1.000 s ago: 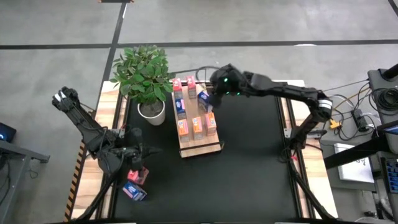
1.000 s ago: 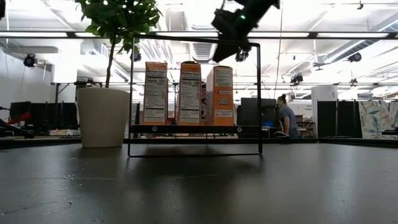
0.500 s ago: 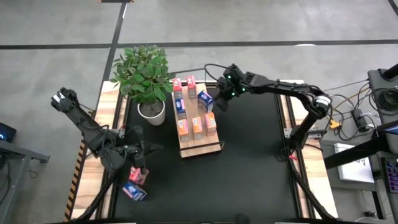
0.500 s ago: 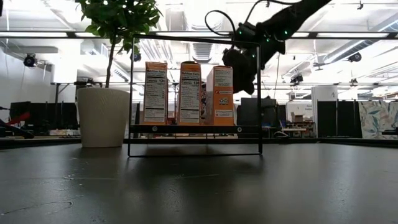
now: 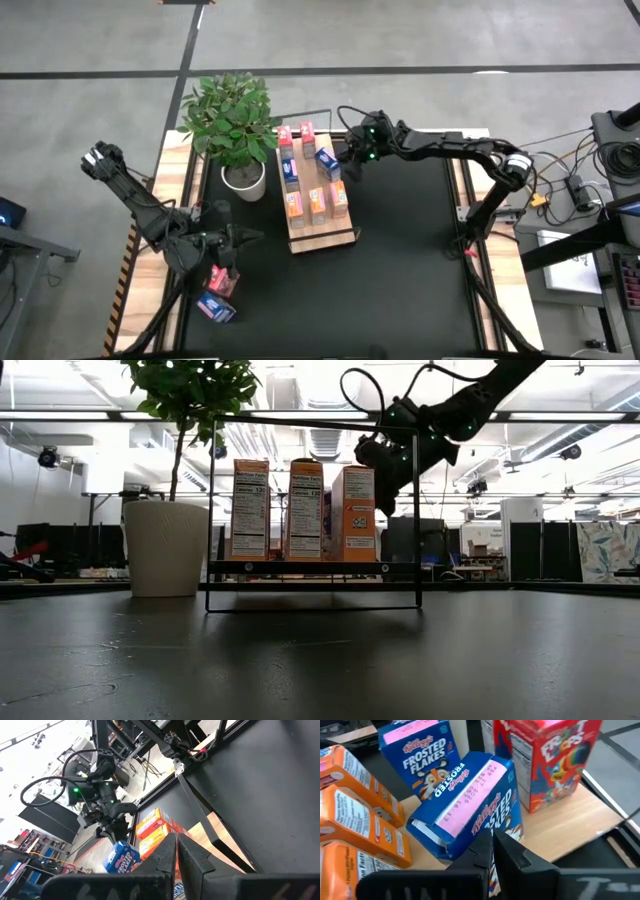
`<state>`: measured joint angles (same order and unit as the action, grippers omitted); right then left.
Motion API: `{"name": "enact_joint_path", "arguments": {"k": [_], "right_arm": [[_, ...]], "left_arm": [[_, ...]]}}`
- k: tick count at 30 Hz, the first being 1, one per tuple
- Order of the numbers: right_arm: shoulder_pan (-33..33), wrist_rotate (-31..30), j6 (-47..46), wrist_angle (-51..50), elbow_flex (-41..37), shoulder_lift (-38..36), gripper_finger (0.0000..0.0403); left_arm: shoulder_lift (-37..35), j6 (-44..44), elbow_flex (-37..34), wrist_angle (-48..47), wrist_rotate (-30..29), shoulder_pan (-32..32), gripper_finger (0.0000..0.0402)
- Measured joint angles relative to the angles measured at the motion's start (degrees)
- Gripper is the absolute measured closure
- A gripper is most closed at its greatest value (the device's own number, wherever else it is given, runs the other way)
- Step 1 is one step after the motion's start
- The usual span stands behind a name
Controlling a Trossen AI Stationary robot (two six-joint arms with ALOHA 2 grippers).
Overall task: Stack cereal on shelf
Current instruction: Put the bottom blue cereal box on the shelf aligned with the other blue cereal box
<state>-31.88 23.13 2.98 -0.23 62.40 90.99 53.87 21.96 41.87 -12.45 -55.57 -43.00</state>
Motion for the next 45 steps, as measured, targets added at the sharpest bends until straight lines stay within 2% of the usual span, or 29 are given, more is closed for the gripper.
{"name": "enact_joint_path", "arguments": {"k": [13,24,31,37,42,45], "right_arm": [[3.2,-0.2,0.1,3.0,1.9,4.7,0.0394],[3.0,-0.7,0.7,1.8,4.4,4.4,0.0394],[3.3,-0.7,1.1,-2.9,8.5,4.0,0.0394],[3.3,-0.6,4.3,-2.9,8.2,4.3,0.0394],[3.1,0.3,7.5,-3.1,8.1,6.7,0.0394],[2.7,3.1,8.5,-3.2,8.1,8.2,0.0394]], "left_arm": [[0.0,0.0,0.0,0.0,0.0,0.3,0.0402],[0.0,-0.1,0.0,0.0,0.2,0.3,0.0402],[0.0,-0.2,0.0,0.0,0.2,0.3,0.0402],[0.0,-0.2,0.0,0.0,0.2,0.3,0.0402],[0.1,-0.2,0.0,0.3,0.2,0.3,0.0402],[0.1,-0.1,0.0,0.5,0.2,0.3,0.0402]]}}
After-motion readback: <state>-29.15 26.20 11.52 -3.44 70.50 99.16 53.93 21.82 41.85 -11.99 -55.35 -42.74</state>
